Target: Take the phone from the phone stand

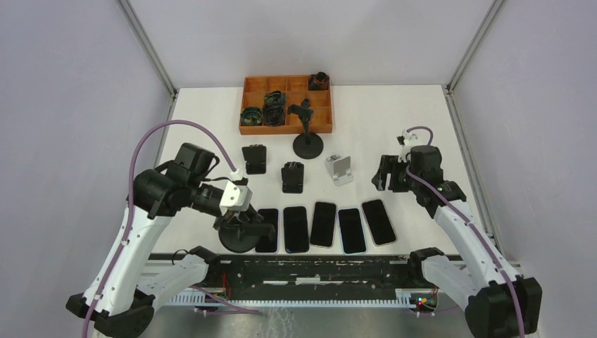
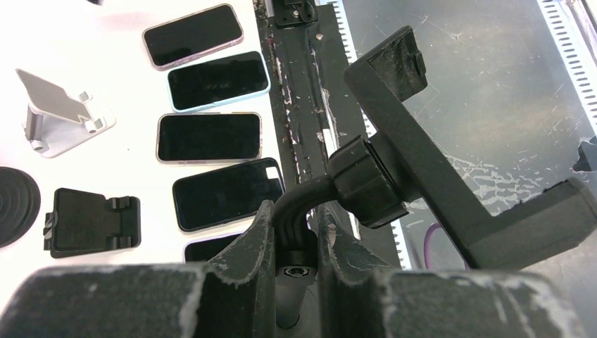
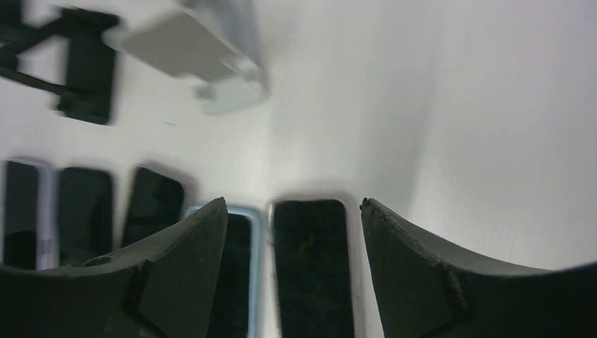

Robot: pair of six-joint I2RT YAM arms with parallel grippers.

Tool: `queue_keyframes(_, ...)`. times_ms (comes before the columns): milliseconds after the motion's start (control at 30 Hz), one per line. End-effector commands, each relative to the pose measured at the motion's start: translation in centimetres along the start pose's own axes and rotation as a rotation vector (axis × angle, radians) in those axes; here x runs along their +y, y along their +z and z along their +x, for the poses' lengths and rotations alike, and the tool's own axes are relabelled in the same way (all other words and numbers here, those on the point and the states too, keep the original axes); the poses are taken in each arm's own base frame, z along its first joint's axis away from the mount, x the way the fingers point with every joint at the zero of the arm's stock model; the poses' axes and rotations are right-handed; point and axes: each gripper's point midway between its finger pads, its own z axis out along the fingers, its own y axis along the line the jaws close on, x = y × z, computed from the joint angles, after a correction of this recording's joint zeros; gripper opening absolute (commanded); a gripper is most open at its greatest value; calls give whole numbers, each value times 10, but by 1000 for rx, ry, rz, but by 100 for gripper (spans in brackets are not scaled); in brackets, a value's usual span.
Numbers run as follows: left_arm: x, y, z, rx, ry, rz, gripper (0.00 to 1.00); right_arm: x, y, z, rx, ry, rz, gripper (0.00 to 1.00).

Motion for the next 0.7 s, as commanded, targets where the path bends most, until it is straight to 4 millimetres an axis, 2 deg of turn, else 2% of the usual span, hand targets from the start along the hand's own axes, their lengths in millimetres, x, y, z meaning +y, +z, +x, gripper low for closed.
queue_keyframes(0,4,-1,-22,-72,105,0,2,101,-66,-83,-237,-34,-422,77)
queue_keyframes(67,6,-1,-21,-69,103,-2,2,156,-105,-97,-290,-105,-631,79)
queue_keyframes(100,8,0,-20,-66,101,-2,2,184,-125,-97,-303,-141,-736,81)
queue_keyframes(167,9,0,-19,-64,96,0,2,227,-163,-95,-326,-196,-920,84)
queue_keyframes(267,9,1,-19,-66,87,3,2,270,-212,-90,-382,-261,-1121,88)
queue_keyframes(367,10,1,-18,-62,82,-1,2,304,-246,-77,-402,-324,-1273,95)
queue_keyframes(567,13,2,-15,-51,72,-10,2,368,-266,-32,-273,-457,-1449,94)
queue_keyframes(667,14,2,-12,-41,69,-13,2,390,-272,-15,-214,-516,-1492,92)
